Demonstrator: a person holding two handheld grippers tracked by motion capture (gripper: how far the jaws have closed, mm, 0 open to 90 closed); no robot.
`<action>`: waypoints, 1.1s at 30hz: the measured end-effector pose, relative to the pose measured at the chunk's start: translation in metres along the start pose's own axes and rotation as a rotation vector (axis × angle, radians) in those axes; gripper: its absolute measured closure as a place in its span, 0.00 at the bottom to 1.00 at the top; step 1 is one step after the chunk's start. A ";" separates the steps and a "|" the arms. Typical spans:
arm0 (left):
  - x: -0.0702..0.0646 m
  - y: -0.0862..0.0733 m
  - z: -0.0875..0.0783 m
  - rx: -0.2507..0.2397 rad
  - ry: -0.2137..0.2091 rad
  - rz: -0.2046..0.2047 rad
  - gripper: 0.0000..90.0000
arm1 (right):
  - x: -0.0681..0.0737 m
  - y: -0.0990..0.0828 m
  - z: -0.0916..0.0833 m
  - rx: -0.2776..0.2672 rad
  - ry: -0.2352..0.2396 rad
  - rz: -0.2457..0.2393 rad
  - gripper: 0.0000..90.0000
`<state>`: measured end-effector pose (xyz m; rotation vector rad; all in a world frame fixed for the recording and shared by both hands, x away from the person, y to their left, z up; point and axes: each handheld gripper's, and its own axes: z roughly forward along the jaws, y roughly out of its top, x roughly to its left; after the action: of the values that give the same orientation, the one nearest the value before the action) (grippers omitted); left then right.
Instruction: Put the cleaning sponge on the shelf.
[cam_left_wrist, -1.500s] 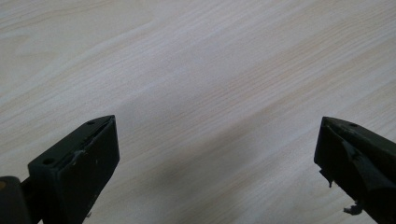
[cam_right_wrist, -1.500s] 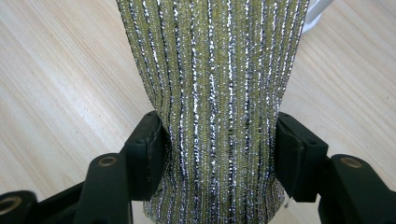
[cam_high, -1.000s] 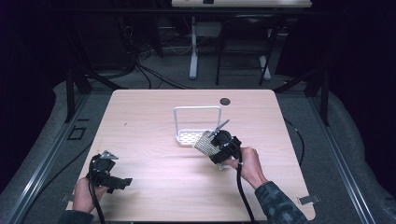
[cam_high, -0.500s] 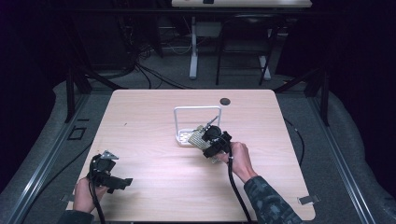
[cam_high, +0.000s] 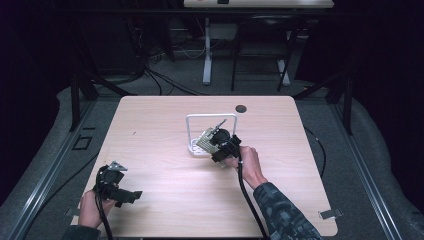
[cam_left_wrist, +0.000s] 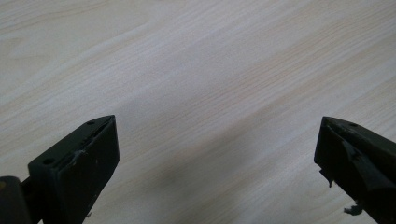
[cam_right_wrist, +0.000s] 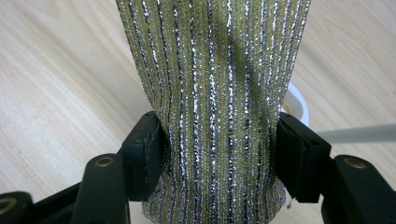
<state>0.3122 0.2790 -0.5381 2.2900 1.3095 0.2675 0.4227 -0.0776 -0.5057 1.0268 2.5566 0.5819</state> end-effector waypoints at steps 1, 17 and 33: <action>0.000 0.000 0.000 0.000 0.000 0.000 0.00 | 0.000 0.000 0.000 0.000 0.000 0.000 0.43; -0.001 0.000 0.001 0.000 -0.005 0.007 0.00 | 0.002 0.008 0.025 -0.054 -0.042 0.025 0.40; -0.002 0.000 0.001 0.009 -0.008 0.009 0.00 | 0.002 0.011 0.043 -0.040 -0.123 0.051 0.30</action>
<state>0.3121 0.2770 -0.5390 2.3024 1.2990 0.2562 0.4464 -0.0587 -0.5376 1.0822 2.4093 0.5635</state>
